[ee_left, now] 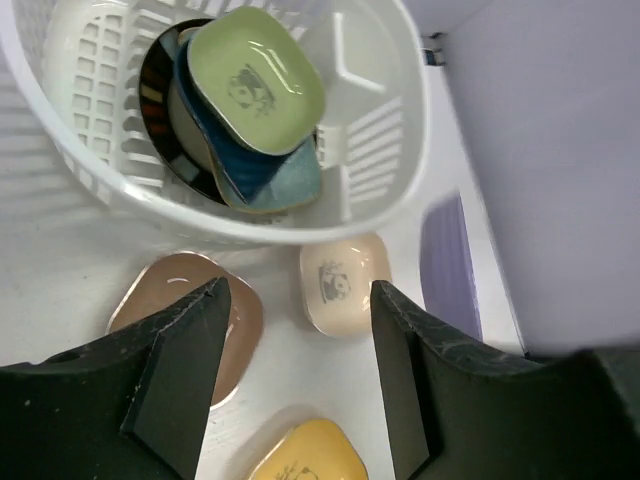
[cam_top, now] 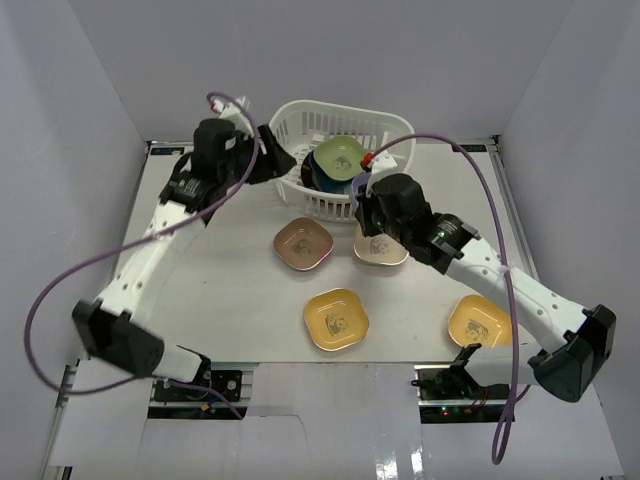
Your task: Place the plates into the plastic bin on the countertop
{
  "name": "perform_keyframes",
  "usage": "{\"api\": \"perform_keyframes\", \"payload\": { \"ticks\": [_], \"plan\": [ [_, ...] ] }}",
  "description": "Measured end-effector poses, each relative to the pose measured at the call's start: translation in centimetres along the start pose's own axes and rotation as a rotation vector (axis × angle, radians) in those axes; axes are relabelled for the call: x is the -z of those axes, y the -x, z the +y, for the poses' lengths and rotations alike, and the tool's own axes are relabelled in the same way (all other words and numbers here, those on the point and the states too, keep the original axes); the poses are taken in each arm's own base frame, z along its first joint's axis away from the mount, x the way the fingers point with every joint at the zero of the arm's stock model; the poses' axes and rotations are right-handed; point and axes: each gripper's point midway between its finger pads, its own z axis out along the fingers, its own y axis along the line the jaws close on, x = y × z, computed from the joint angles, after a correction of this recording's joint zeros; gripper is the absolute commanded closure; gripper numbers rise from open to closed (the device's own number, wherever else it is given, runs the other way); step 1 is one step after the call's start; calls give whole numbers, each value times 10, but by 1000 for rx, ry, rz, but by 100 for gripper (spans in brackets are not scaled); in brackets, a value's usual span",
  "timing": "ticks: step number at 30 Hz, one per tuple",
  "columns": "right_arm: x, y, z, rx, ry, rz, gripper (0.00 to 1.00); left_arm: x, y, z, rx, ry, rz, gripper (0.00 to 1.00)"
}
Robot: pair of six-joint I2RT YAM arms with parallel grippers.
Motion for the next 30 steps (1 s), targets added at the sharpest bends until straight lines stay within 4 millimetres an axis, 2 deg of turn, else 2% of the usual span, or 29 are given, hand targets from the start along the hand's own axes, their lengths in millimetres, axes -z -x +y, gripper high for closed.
{"api": "perform_keyframes", "payload": {
  "ticks": [2,3,5,8,10,12,14,16,19,21,22,23,27,30],
  "plan": [
    [-17,31,1,32,-3,-49,92,43,-28,4,-8,-30,-6,31],
    [-25,44,0,44,-3,-70,92,59,-46,9,-4,-38,10,30],
    [-45,71,-1,75,-1,-99,92,77,-91,21,14,-56,69,30],
    [-90,111,-5,109,-3,-141,92,83,-171,46,79,-50,242,29],
    [-122,121,-9,136,4,-139,92,84,-220,64,125,-20,366,29],
    [-156,127,-13,162,4,-128,92,90,-255,75,159,1,460,28],
    [-189,123,-16,187,1,-106,92,94,-272,75,171,-3,511,27],
    [-218,112,-22,214,-12,-68,92,95,-278,71,166,-20,526,26],
    [-251,92,-28,247,-29,-14,90,95,-284,64,155,-47,539,25],
    [-260,75,-32,263,-40,32,70,95,-291,62,150,-57,555,25],
    [-262,68,-34,270,-47,53,52,95,-297,62,147,-61,569,24],
    [-262,65,-36,270,-54,62,47,95,-303,61,145,-60,588,24],
    [-248,74,-41,257,-95,48,42,96,-329,60,127,-56,666,24],
    [-208,74,-47,219,-127,55,41,97,-344,59,108,-51,708,24]
  ]
}}
